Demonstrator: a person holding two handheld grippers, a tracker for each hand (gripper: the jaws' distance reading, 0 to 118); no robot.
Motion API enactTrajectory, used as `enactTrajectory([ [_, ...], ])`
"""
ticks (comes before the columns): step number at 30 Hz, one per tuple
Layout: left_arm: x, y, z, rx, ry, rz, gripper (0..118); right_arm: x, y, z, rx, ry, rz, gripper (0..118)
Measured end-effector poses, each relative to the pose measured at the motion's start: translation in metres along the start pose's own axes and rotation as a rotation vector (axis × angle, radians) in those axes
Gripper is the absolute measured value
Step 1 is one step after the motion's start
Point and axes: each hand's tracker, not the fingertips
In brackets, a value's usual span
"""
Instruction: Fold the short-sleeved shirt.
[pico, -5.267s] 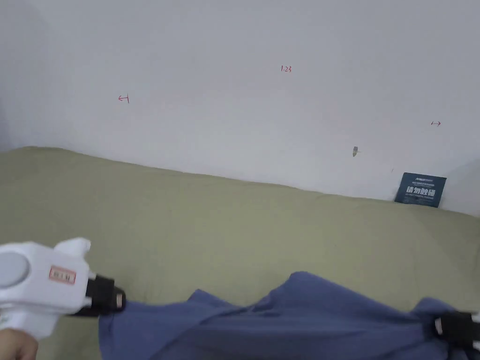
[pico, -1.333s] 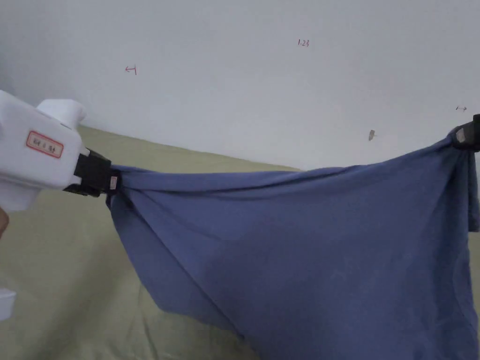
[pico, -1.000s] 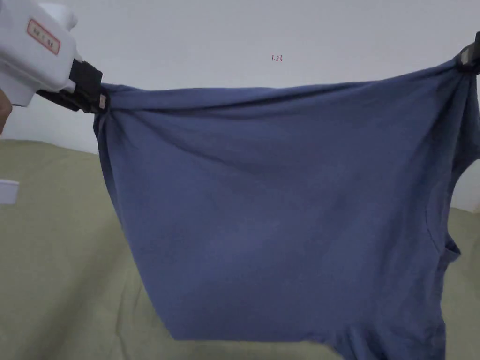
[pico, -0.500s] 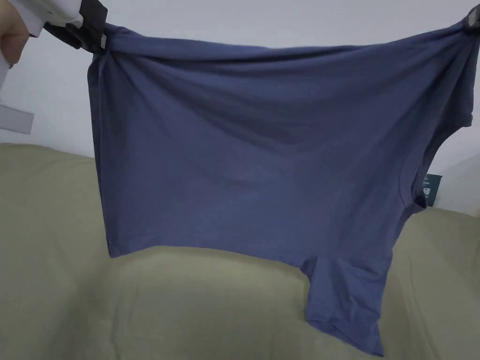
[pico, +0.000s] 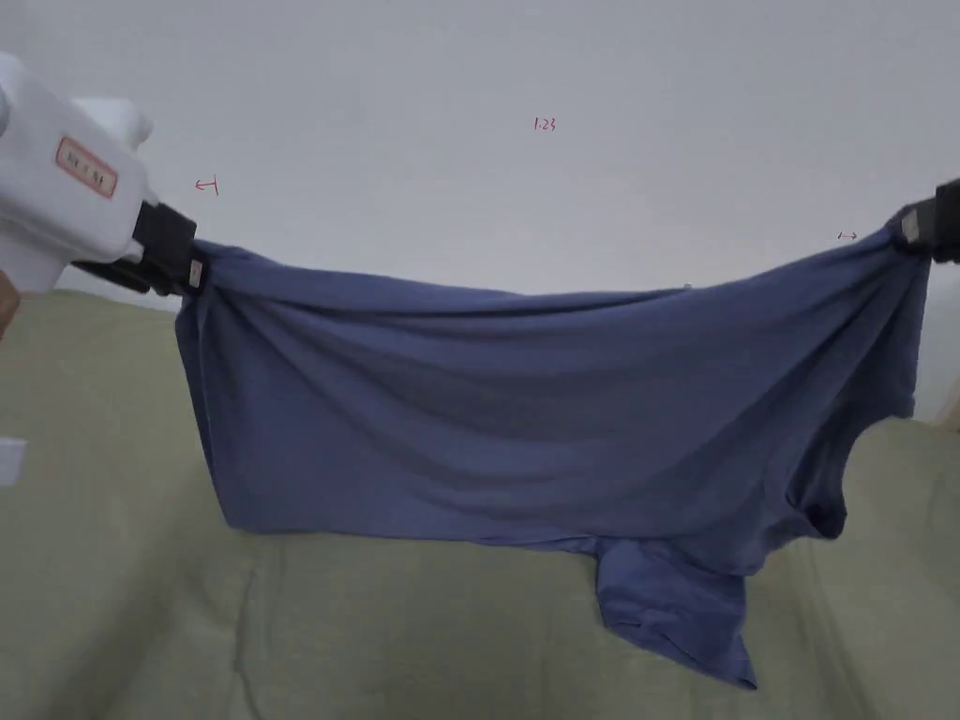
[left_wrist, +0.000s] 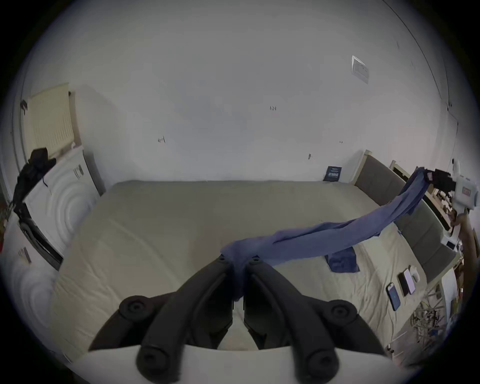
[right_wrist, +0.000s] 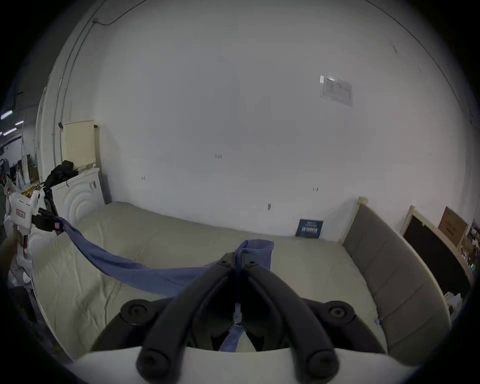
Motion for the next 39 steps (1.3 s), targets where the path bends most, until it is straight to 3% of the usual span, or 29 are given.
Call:
enactTrajectory([
  [7,0.013,-0.072,0.024,-0.012,-0.095,0.034,7,0.005,-0.076,0.041,-0.050,0.026,-0.044,1],
  [9,0.013,-0.098,0.029,-0.028,-0.104,0.052,7,0.007,-0.102,0.057,-0.083,0.030,-0.091,1],
  [23,0.003,-0.296,0.086,-0.139,-0.117,0.204,7,-0.031,-0.299,0.193,-0.222,0.073,-0.178,1],
  [34,0.004,-0.376,0.090,-0.283,-0.069,0.212,7,-0.036,-0.398,0.207,-0.446,0.026,-0.207,1],
  [39,0.009,-0.388,0.087,-0.342,-0.068,0.173,7,-0.029,-0.415,0.200,-0.517,0.015,-0.260,1],
])
